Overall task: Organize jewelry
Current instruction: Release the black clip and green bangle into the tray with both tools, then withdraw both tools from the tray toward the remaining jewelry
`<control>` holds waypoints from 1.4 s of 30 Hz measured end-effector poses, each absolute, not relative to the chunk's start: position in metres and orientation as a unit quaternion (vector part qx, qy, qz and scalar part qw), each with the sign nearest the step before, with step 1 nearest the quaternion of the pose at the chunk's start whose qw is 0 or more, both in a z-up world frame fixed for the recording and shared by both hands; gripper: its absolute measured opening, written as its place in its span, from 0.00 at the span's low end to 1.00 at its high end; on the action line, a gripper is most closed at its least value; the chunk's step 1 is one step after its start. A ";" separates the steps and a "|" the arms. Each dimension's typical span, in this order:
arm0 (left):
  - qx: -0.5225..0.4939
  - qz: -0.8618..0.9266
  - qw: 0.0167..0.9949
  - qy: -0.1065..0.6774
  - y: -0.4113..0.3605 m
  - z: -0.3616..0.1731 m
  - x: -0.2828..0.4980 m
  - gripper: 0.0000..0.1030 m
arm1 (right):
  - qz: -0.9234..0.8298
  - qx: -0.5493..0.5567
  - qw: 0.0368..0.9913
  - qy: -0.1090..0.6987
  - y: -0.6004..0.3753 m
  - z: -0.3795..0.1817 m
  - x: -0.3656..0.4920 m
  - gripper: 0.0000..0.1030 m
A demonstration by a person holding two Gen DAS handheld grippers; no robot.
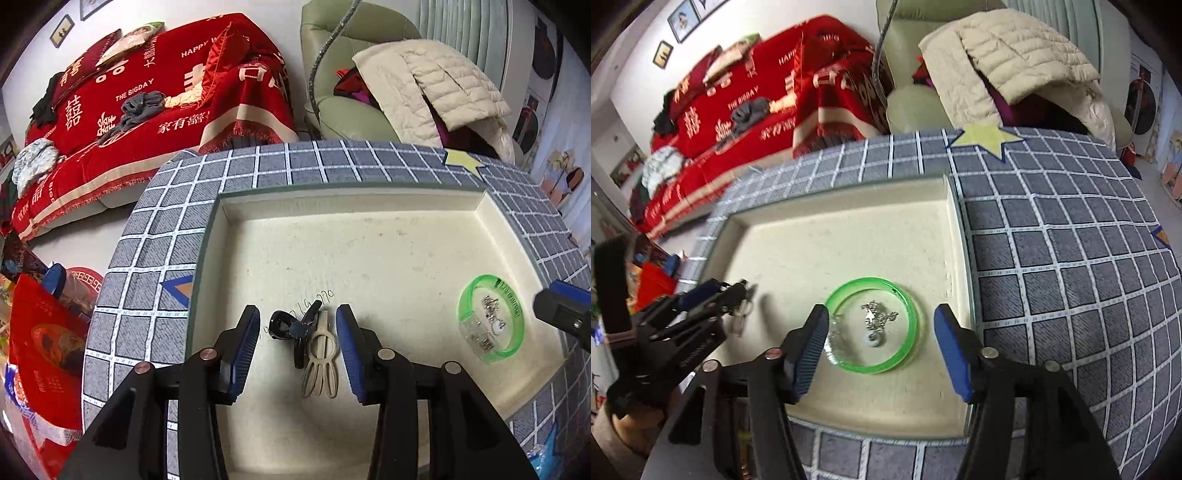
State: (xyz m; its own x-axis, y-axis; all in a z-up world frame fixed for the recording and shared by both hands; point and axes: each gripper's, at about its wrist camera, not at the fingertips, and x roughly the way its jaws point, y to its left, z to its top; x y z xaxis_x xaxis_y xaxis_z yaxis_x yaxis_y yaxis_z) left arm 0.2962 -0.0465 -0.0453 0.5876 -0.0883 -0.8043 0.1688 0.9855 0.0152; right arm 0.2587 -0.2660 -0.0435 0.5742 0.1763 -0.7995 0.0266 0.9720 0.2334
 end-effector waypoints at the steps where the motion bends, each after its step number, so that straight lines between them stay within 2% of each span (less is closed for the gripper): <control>1: 0.044 -0.072 0.891 0.446 -0.046 -0.043 0.295 0.62 | 0.044 0.115 0.881 0.457 -0.267 -0.041 0.256 0.64; 4: 0.045 -0.075 0.894 0.439 -0.044 -0.035 0.288 0.62 | 0.049 0.129 0.883 0.449 -0.268 -0.033 0.245 0.65; 5: 0.045 -0.076 0.895 0.437 -0.043 -0.033 0.285 0.65 | 0.050 0.130 0.884 0.446 -0.268 -0.030 0.240 0.66; 6: 0.044 -0.077 0.896 0.435 -0.042 -0.030 0.282 0.76 | 0.051 0.131 0.885 0.444 -0.268 -0.028 0.237 0.67; 7: 0.043 -0.077 0.898 0.432 -0.042 -0.027 0.279 1.00 | 0.052 0.132 0.886 0.442 -0.268 -0.026 0.233 0.68; 12: 0.050 -0.076 0.911 0.403 -0.038 -0.010 0.255 1.00 | 0.058 0.141 0.888 0.434 -0.268 -0.019 0.209 0.70; 17: 0.048 -0.079 0.919 0.383 -0.032 0.003 0.228 1.00 | 0.066 0.152 0.888 0.430 -0.268 -0.017 0.182 0.78; 23: 0.040 -0.098 0.916 0.386 -0.020 0.006 0.195 1.00 | 0.071 0.157 0.894 0.414 -0.268 -0.015 0.145 0.81; 26: 0.031 -0.102 0.913 0.394 -0.015 0.001 0.178 1.00 | 0.071 0.169 0.897 0.403 -0.271 -0.016 0.126 0.90; 27: 0.032 -0.101 0.913 0.394 -0.014 -0.001 0.172 1.00 | 0.071 0.172 0.898 0.399 -0.272 -0.016 0.120 1.00; 34: 0.055 -0.073 0.912 0.400 -0.012 -0.018 0.136 1.00 | 0.061 0.185 0.904 0.380 -0.276 -0.022 0.085 1.00; 42: 0.014 -0.064 0.897 0.437 0.003 -0.042 0.118 1.00 | 0.051 0.166 0.884 0.434 -0.273 -0.044 0.059 1.00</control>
State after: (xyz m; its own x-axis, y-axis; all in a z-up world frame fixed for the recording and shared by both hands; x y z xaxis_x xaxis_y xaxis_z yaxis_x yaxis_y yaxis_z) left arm 0.1182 0.0032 -0.0421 0.6091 -0.1021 -0.7865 0.1269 0.9914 -0.0305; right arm 0.0586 -0.2730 -0.0441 0.6181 0.2346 -0.7503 0.0538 0.9396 0.3381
